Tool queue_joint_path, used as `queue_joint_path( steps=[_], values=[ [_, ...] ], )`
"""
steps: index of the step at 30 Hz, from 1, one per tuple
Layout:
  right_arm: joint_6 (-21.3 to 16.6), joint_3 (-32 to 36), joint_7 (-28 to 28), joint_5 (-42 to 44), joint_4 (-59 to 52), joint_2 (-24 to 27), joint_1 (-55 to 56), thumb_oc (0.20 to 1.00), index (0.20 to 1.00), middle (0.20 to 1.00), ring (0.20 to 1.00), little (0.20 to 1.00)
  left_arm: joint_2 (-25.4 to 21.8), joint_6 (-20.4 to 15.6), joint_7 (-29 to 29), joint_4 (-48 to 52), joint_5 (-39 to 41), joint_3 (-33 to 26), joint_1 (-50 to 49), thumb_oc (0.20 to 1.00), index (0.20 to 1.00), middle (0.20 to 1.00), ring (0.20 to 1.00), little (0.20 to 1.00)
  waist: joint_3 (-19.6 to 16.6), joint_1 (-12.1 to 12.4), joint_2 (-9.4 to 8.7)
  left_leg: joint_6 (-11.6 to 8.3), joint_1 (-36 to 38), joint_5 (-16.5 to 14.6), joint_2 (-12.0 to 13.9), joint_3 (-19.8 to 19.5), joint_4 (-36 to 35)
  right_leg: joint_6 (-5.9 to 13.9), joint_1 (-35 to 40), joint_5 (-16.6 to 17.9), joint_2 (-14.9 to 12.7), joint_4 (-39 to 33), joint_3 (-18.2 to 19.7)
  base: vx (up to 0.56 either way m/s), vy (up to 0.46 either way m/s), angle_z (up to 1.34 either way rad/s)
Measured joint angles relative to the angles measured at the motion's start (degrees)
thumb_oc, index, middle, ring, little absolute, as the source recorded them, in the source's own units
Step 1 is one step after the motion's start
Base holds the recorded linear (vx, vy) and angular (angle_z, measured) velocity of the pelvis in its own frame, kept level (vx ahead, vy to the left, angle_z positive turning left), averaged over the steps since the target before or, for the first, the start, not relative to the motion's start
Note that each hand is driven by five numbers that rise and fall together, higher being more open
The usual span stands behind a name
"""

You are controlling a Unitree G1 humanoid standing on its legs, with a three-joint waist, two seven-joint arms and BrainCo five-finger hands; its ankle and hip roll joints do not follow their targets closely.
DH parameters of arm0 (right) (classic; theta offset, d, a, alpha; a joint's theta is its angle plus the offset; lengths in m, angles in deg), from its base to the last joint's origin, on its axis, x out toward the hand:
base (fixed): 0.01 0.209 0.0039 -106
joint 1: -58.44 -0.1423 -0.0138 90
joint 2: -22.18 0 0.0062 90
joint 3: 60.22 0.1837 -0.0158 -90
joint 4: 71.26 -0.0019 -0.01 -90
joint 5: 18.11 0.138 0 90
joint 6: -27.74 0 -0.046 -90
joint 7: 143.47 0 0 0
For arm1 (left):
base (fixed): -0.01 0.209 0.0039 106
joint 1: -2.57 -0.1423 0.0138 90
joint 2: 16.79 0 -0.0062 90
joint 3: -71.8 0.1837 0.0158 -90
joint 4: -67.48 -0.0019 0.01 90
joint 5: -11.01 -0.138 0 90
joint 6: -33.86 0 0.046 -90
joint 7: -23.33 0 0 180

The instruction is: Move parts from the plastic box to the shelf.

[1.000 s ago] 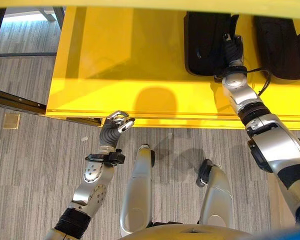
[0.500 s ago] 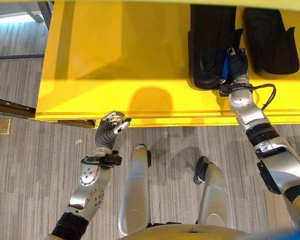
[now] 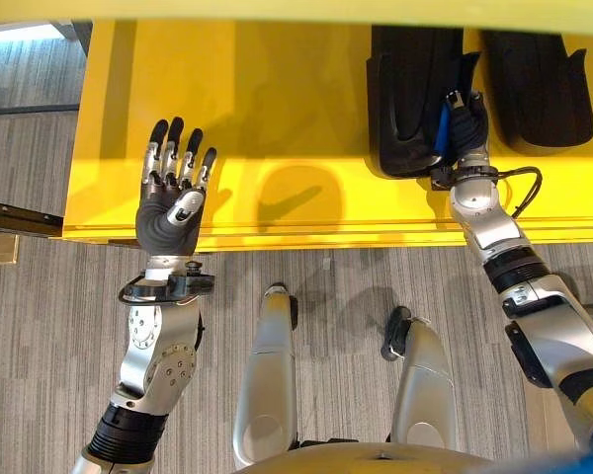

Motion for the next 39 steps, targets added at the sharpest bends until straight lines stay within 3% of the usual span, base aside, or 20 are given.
queue_joint_path(
  steps=[14,28,37,39],
  values=[
    [-0.95,0.17,0.12,0.03,0.02,-0.27,-0.47,0.2,0.2,0.2,0.2,0.2,0.05,-1.13,0.12,0.5,0.34,-0.01,1.41,1.0,1.0,1.0,1.0,1.0,0.1,0.18,-0.2,-0.08,-0.64,0.03,0.03,-0.05,0.29,-0.09,-0.74,-0.08,0.0,0.42,0.03,0.0,0.0,0.0],
    [-1.8,0.53,-2.23,2.83,1.65,-6.66,-2.87,0.2,0.2,0.2,0.2,0.2,0.05,-1.15,-0.2,0.45,0.25,0.1,1.82,1.0,1.0,1.0,1.0,1.0,0.17,1.54,-0.08,-0.36,-0.56,0.2,-0.05,-0.09,0.2,-0.21,-0.79,-0.17,-0.07,0.81,0.04,0.0,0.0,0.0],
    [-1.93,0.6,-2.44,4.9,1.77,-7.9,-3.68,0.2,0.2,0.2,0.2,0.2,0.06,-1.15,-0.26,0.45,0.2,0.2,1.86,1.0,1.0,1.0,1.0,1.0,0.21,1.61,0.0,-0.23,-0.57,-0.19,-0.04,-0.15,0.08,-0.23,-1.08,-0.75,-0.1,1.23,0.16,0.01,0.0,0.0],
    [-2.01,0.69,-2.57,5.0,1.93,-8.22,-3.97,0.2,0.2,0.2,0.2,0.2,0.05,-1.18,-0.28,0.23,0.17,0.2,1.68,1.0,1.0,1.0,1.0,1.0,0.2,1.69,-0.01,-1.06,-0.67,0.51,-0.1,-0.26,0.11,-0.32,-1.28,-0.73,-0.1,1.59,0.18,-0.04,0.004,0.01]
  ],
)
